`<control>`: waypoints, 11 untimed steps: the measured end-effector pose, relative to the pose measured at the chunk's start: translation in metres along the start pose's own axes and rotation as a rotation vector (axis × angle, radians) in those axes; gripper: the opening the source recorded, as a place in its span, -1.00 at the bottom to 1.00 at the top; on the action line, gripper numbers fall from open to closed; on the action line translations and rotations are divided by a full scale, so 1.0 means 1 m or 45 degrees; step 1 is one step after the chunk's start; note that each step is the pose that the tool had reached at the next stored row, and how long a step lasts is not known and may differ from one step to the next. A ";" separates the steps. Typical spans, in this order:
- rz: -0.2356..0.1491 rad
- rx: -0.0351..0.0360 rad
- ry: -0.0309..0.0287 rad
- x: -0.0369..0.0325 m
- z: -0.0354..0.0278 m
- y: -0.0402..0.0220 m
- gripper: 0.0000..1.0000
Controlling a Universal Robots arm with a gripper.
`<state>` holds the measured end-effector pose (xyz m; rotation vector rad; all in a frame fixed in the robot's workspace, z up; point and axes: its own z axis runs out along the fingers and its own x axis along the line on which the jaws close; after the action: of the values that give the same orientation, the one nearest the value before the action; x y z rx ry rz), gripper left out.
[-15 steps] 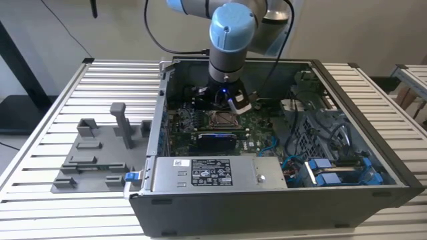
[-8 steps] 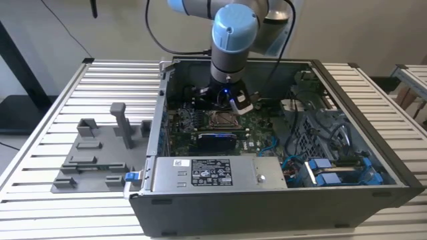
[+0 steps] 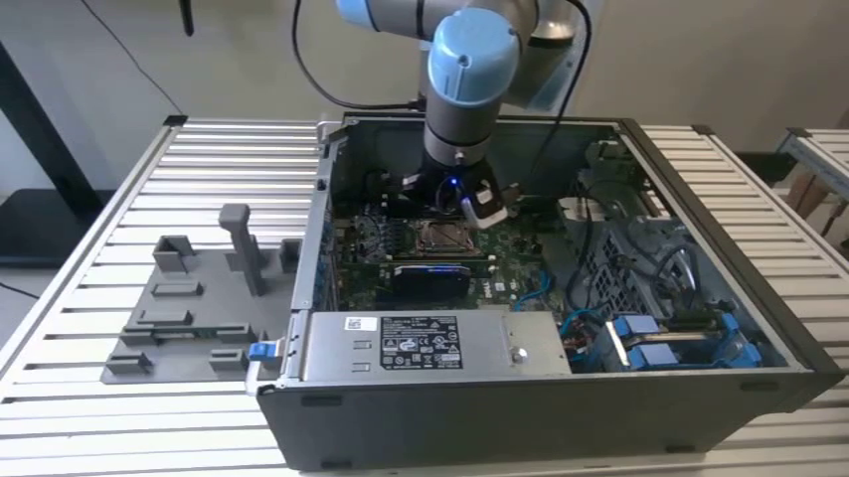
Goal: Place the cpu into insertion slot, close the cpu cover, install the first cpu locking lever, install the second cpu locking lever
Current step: 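Install the first cpu locking lever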
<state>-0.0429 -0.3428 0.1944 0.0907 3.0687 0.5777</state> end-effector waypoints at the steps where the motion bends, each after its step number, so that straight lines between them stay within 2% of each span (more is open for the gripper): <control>1: 0.000 0.0003 0.0003 -0.0007 0.0002 0.0000 -0.79; 11: 0.000 0.0034 0.0020 -0.0073 0.0017 0.0001 -0.79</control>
<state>-0.0356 -0.3425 0.1929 0.0907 3.0711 0.5740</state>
